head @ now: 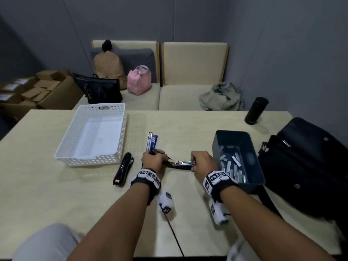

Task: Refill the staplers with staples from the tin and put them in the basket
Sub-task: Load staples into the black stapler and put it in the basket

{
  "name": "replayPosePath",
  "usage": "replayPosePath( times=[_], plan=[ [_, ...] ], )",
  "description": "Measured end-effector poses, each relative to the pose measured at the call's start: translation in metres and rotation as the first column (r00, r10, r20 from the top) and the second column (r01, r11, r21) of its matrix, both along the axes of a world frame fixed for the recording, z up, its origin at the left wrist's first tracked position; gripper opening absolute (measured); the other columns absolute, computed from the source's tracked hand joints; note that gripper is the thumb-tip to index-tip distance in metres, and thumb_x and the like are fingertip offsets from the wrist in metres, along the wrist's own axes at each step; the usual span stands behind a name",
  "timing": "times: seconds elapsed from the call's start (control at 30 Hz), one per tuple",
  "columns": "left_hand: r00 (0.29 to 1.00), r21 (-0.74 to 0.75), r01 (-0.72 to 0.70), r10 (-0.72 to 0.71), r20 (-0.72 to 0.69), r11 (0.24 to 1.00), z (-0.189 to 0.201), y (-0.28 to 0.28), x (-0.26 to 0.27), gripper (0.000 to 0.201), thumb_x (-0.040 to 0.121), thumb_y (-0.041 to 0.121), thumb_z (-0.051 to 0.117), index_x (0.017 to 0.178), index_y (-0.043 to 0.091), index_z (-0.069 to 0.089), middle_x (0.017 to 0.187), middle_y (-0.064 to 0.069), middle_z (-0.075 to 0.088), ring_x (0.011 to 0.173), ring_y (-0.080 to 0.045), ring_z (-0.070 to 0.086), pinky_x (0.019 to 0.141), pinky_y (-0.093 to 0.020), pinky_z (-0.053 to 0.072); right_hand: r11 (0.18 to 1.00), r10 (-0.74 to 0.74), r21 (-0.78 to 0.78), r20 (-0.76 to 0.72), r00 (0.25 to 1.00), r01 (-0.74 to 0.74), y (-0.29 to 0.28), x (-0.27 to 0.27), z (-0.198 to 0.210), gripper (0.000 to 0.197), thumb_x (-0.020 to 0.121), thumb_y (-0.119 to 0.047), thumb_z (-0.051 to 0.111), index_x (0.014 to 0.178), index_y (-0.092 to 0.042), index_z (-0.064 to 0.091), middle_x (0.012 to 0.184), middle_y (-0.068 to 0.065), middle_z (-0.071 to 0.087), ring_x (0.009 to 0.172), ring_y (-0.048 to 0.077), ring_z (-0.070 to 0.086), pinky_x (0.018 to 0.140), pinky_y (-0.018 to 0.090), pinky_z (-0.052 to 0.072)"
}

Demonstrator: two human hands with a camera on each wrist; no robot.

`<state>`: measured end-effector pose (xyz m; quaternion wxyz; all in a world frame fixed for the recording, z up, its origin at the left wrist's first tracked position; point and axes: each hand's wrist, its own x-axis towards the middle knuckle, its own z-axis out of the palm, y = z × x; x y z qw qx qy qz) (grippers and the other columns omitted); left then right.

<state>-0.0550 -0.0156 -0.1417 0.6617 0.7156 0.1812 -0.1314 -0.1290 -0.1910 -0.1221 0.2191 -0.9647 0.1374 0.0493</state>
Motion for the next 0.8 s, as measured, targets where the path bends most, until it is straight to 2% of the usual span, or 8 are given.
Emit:
replayPosePath(
  times=[0.07, 0.2, 0.27, 0.33, 0.4, 0.6, 0.7, 0.8],
  plan=[
    [0.993, -0.145, -0.114, 0.116, 0.005, 0.983, -0.009, 0.0, 0.0, 0.066, 0.032, -0.003, 0.075, 0.091, 0.025, 0.067, 0.088, -0.02, 0.07, 0.079, -0.037, 0.07, 0.073, -0.051, 0.061, 0.999, -0.008, -0.035, 0.018, 1.0, 0.008, -0.007, 0.002, 0.0, 0.024, 0.067, -0.002, 0.071, 0.077, -0.019, 0.056, 0.088, 0.002, 0.066, 0.073, 0.023, 0.061, 0.054, 0.026, 0.036],
    [0.955, 0.339, -0.149, 0.047, 0.292, 0.929, -0.005, -0.008, -0.014, 0.076, 0.063, 0.019, 0.081, 0.128, 0.029, 0.043, 0.116, -0.008, 0.062, 0.098, -0.028, 0.063, 0.086, -0.036, 0.054, 0.996, -0.044, -0.079, 0.039, 0.998, 0.047, -0.01, 0.009, -0.002, 0.027, 0.074, 0.007, 0.062, 0.075, -0.018, 0.052, 0.09, 0.008, 0.066, 0.077, 0.028, 0.063, 0.06, 0.031, 0.047],
    [0.882, 0.715, -0.058, -0.299, 0.364, 0.697, -0.017, -0.009, -0.019, 0.037, 0.084, 0.019, 0.063, 0.119, 0.023, 0.053, 0.123, -0.002, 0.055, 0.099, -0.026, 0.06, 0.074, -0.035, 0.049, 0.995, -0.073, -0.067, 0.039, 0.997, 0.075, -0.012, 0.013, -0.005, 0.028, 0.075, 0.01, 0.058, 0.074, -0.017, 0.051, 0.091, 0.011, 0.066, 0.078, 0.031, 0.064, 0.06, 0.032, 0.047],
    [0.763, 0.911, -0.008, -0.587, 0.272, 0.412, -0.034, -0.005, -0.018, 0.017, 0.089, 0.016, 0.047, 0.101, 0.021, 0.058, 0.107, 0.001, 0.06, 0.09, -0.025, 0.054, 0.064, -0.035, 0.04, 0.993, -0.094, -0.07, 0.022, 0.995, 0.095, -0.013, 0.018, -0.008, 0.028, 0.076, 0.013, 0.053, 0.075, -0.015, 0.051, 0.093, 0.014, 0.065, 0.078, 0.033, 0.064, 0.059, 0.032, 0.047],
    [0.711, 0.951, 0.006, -0.67, 0.213, 0.308, -0.038, -0.003, -0.014, 0.02, 0.093, 0.03, 0.039, 0.093, 0.023, 0.058, 0.098, 0.005, 0.062, 0.087, -0.025, 0.048, 0.066, -0.035, 0.039, 0.99, -0.086, -0.113, -0.03, 0.996, 0.082, -0.013, 0.024, -0.007, 0.023, 0.077, 0.012, 0.053, 0.082, -0.01, 0.055, 0.099, 0.016, 0.063, 0.075, 0.032, 0.061, 0.061, 0.033, 0.049],
    [0.68, 0.926, 0.048, -0.691, 0.245, 0.376, -0.034, -0.003, 0.002, 0.049, 0.083, 0.069, 0.046, 0.085, 0.021, 0.055, 0.091, 0.001, 0.057, 0.087, -0.024, 0.046, 0.064, -0.036, 0.044, 0.998, 0.046, 0.051, -0.185, 0.982, -0.037, -0.02, 0.043, 0.022, 0.024, 0.072, -0.009, 0.075, 0.093, -0.014, 0.066, 0.103, 0.007, 0.064, 0.086, 0.025, 0.065, 0.077, 0.036, 0.058],
    [0.686, 0.908, 0.062, -0.678, 0.263, 0.415, -0.044, -0.001, 0.009, 0.051, 0.081, 0.074, 0.044, 0.085, 0.023, 0.051, 0.089, 0.003, 0.053, 0.087, -0.021, 0.041, 0.069, -0.035, 0.047, 0.968, -0.056, 0.252, 0.153, 0.987, 0.016, -0.041, 0.052, 0.057, 0.013, 0.071, -0.016, 0.072, 0.083, -0.018, 0.069, 0.081, 0.003, 0.071, 0.078, 0.02, 0.066, 0.078, 0.033, 0.058],
    [0.708, 0.892, 0.053, -0.647, 0.283, 0.448, -0.045, -0.005, 0.014, 0.051, 0.078, 0.075, 0.047, 0.083, 0.024, 0.051, 0.088, 0.004, 0.052, 0.086, -0.019, 0.04, 0.067, -0.032, 0.044, 0.947, -0.312, 0.198, 0.396, 0.863, 0.252, -0.083, 0.048, 0.084, 0.009, 0.075, -0.016, 0.055, 0.073, -0.014, 0.064, 0.071, 0.008, 0.068, 0.07, 0.027, 0.06, 0.07, 0.029, 0.052]
  ],
)
